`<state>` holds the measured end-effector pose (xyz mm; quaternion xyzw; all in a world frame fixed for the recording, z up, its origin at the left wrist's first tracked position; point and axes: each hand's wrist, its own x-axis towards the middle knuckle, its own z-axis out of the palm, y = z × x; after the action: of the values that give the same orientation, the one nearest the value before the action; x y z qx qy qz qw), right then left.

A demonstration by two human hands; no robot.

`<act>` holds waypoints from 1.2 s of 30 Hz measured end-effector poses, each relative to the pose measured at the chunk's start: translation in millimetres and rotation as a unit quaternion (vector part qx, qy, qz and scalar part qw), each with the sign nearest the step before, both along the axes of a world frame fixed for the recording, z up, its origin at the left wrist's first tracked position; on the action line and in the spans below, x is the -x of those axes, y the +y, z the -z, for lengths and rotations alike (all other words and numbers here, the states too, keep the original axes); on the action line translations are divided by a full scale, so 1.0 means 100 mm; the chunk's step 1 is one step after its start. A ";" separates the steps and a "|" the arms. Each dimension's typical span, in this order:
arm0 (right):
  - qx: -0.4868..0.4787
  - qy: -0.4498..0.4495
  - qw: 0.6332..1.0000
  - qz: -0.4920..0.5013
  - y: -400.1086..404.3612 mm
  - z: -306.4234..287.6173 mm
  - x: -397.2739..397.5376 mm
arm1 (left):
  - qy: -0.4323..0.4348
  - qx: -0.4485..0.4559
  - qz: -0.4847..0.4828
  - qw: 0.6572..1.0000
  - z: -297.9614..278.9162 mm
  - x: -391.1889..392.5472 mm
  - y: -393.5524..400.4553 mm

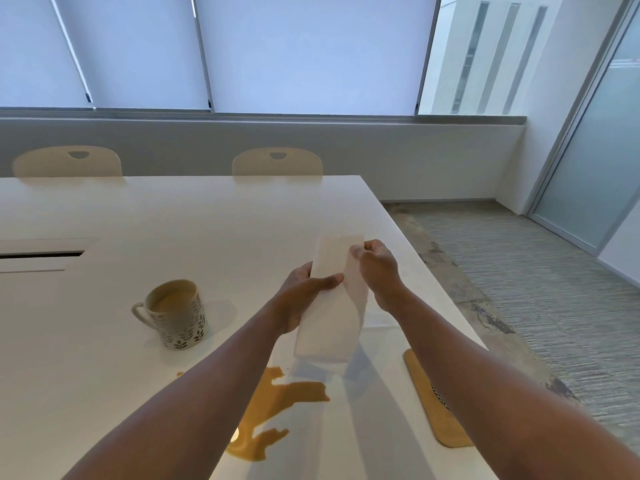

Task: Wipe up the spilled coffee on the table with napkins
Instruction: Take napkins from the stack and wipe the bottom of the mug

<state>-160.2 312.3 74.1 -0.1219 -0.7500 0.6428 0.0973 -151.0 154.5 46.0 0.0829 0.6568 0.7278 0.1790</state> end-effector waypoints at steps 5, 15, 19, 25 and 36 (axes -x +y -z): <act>0.032 -0.084 0.995 -0.048 0.03 0.10 -0.08 | 0.000 -0.006 -0.067 0.998 0.04 -0.01 -0.09; 0.099 -0.139 0.966 -0.194 -0.01 0.32 -0.24 | 0.009 -0.027 -0.127 0.992 0.05 -0.09 -0.23; 0.149 -0.113 0.966 -0.176 -0.07 0.28 -0.24 | 0.002 -0.014 -0.118 0.993 0.06 -0.13 -0.30; 0.179 -0.088 0.966 -0.167 -0.12 0.28 -0.24 | -0.026 -0.025 -0.132 0.991 0.08 -0.17 -0.42; 0.111 -0.041 0.975 -0.191 -0.16 0.32 -0.28 | -0.056 -0.033 -0.180 0.981 0.04 -0.23 -0.51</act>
<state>-131.9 296.0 42.3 -0.0130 -0.6869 0.7231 -0.0719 -127.7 103.7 42.4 -0.0719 0.6257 0.7728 0.0786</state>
